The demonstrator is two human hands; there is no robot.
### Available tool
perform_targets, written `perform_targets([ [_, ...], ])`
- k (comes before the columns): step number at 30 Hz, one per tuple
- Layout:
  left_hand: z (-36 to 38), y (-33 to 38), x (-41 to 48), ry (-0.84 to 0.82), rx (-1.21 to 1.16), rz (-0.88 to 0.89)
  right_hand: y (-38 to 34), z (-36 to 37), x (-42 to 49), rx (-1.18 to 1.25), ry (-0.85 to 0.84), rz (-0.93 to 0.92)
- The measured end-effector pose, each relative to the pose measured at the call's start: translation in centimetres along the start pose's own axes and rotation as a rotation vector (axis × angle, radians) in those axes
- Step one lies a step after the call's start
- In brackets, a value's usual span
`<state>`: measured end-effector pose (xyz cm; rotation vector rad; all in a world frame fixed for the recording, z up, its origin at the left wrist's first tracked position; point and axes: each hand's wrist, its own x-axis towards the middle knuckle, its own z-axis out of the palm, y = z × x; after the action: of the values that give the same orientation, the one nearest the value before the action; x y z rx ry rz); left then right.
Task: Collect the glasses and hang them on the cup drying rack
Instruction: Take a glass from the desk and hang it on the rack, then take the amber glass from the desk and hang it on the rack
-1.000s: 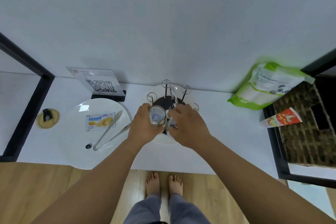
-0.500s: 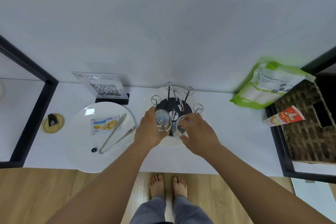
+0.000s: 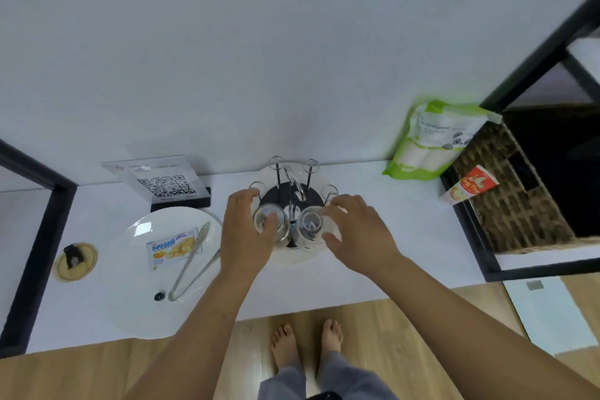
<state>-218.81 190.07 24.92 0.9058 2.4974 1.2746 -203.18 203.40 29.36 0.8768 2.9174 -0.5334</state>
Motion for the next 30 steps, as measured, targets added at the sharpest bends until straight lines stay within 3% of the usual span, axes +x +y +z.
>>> perform_targets([
  [4,-0.2,4.2,0.6,-0.025,-0.094,0.09,0.8,-2.7,-2.3,0.091,0.132,0.044],
  [14,4.0,17.5,-6.2,-0.311,-0.171,0.333,6.6,-8.6,-14.7,0.491,0.547,0.264],
  [23,14.6,32.0,-22.4,-0.622,-0.3,0.615,17.1,-11.7,-34.6,0.621,0.78,0.495],
  [30,23.5,43.1,-35.7,-0.883,-0.378,0.716,25.7,-13.4,-51.5,0.704,1.047,0.664],
])
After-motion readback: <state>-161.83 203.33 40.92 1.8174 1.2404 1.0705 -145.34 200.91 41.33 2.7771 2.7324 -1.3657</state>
